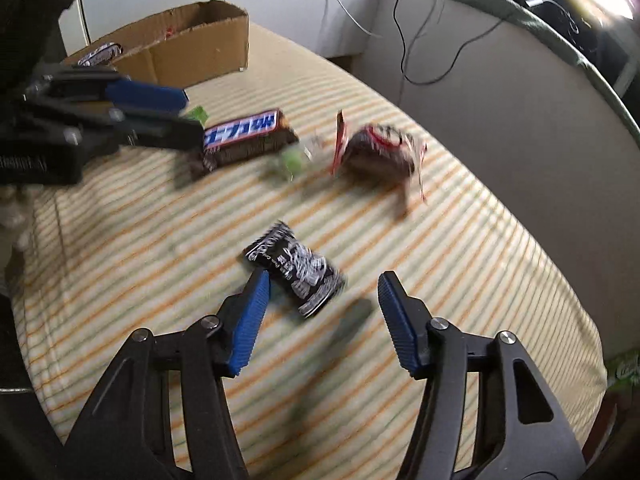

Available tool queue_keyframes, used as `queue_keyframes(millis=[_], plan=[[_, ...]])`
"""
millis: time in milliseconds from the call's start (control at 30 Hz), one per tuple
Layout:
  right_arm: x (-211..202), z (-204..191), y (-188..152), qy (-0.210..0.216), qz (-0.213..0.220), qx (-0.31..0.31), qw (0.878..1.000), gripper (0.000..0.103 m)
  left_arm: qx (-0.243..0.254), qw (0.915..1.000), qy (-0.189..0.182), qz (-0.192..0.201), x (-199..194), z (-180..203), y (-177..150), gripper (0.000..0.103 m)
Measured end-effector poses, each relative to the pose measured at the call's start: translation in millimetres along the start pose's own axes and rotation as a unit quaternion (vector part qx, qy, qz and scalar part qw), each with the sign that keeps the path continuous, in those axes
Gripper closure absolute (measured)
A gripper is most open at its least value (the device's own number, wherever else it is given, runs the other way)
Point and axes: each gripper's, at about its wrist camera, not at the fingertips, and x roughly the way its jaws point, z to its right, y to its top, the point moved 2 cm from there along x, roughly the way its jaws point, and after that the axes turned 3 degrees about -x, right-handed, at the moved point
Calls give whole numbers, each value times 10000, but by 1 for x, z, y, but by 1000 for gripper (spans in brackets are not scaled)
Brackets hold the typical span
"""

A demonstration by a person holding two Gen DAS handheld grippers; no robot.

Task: Organize snacks
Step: 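Grasp the second Snickers bar with the left gripper while the right grasps the black-and-white candy, then carry the Snickers bar and black-and-white candy into the box and open both grippers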

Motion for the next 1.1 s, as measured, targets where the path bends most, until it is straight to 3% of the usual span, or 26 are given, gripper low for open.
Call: queue_keyframes(millis=[133, 233, 367, 500, 800, 1100], plan=[[9, -1, 8, 115, 44, -115, 9999, 47, 105, 9999, 84, -63, 11, 4, 5, 54], [11, -1, 11, 371, 33, -6, 9993, 60, 149, 9997, 122, -118, 19, 4, 7, 55], [10, -5, 10, 535, 59, 136, 9985, 75, 192, 9995, 129, -219, 31, 4, 9, 67], [10, -5, 7, 539, 60, 286, 9981, 76, 206, 9994, 125, -242, 35, 3, 6, 76], [-7, -3, -2, 460, 99, 598, 9971, 77, 130, 9999, 60, -83, 17, 2, 3, 76], [-45, -9, 8, 268, 409, 684, 9965, 77, 74, 9991, -25, 408, -36, -5, -1, 76]])
